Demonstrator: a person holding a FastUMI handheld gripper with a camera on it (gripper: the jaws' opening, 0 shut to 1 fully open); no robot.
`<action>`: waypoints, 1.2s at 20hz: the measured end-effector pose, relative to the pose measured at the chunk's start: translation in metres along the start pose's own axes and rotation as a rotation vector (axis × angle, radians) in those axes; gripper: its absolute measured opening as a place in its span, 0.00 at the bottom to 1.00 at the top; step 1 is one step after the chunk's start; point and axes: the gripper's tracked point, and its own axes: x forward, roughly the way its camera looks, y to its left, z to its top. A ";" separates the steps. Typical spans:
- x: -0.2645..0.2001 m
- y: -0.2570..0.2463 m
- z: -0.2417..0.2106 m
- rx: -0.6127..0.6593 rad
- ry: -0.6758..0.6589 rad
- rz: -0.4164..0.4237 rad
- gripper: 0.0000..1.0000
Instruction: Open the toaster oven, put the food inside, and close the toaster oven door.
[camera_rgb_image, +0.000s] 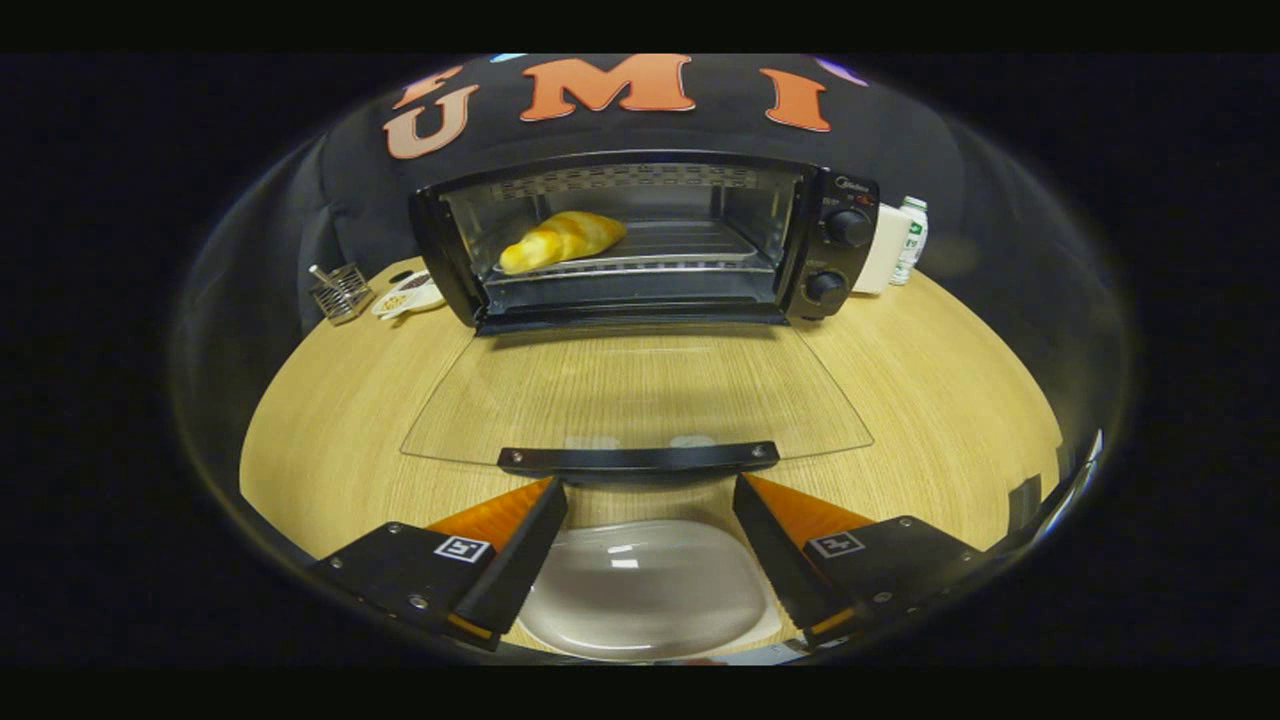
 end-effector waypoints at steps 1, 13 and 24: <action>0.001 0.000 -0.004 -0.006 0.016 -0.001 0.99; -0.031 0.001 0.044 0.004 -0.108 0.006 1.00; -0.050 -0.004 0.125 0.081 -0.253 0.047 1.00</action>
